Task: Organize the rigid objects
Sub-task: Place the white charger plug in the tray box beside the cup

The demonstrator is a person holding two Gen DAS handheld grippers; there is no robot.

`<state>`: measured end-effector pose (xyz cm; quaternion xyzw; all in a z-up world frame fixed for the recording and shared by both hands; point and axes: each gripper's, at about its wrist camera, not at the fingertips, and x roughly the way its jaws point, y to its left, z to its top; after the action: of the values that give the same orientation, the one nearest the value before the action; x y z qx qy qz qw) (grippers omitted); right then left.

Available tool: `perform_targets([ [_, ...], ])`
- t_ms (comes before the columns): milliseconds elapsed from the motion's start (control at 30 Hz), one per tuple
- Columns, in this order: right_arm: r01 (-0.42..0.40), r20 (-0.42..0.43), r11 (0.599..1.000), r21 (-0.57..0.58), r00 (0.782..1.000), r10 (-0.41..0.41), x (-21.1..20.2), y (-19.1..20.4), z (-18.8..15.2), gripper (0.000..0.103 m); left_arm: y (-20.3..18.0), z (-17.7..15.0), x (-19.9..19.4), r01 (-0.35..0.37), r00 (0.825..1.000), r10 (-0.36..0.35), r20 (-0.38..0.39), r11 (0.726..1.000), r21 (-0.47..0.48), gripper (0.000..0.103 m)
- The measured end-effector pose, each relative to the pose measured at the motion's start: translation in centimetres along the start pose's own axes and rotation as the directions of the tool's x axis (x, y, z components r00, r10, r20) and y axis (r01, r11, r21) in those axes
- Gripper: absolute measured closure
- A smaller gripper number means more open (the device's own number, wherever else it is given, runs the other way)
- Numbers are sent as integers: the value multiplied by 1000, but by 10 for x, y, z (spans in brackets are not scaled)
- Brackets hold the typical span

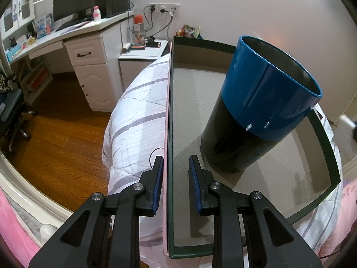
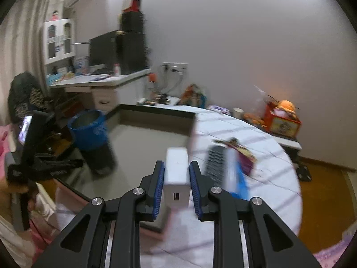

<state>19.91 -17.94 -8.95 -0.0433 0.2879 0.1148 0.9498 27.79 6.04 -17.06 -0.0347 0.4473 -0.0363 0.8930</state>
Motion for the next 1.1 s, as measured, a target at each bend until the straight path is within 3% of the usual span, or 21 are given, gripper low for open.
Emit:
perform_targets([
  [267,-117,-82,992,-42,990,113,48,39,5,80,0,1,0,3,1000,-3,-1,1000,4,80],
  [800,-137,-133,989,-57,983,129,73,51,-8,79,-1,2,0,8,1000,-8,-1,1000,7,79],
  [867,-145,-128,988,-57,982,137,70,52,-8,76,-1,2,1,8,1000,-8,-2,1000,8,79],
  [933,-133,-113,989,-60,986,126,65,50,-8,61,-2,2,1,8,1000,-8,-3,1000,9,79],
  [1100,-110,-68,992,-55,992,106,47,43,-2,59,-2,2,2,8,1000,-8,-4,1000,8,79],
])
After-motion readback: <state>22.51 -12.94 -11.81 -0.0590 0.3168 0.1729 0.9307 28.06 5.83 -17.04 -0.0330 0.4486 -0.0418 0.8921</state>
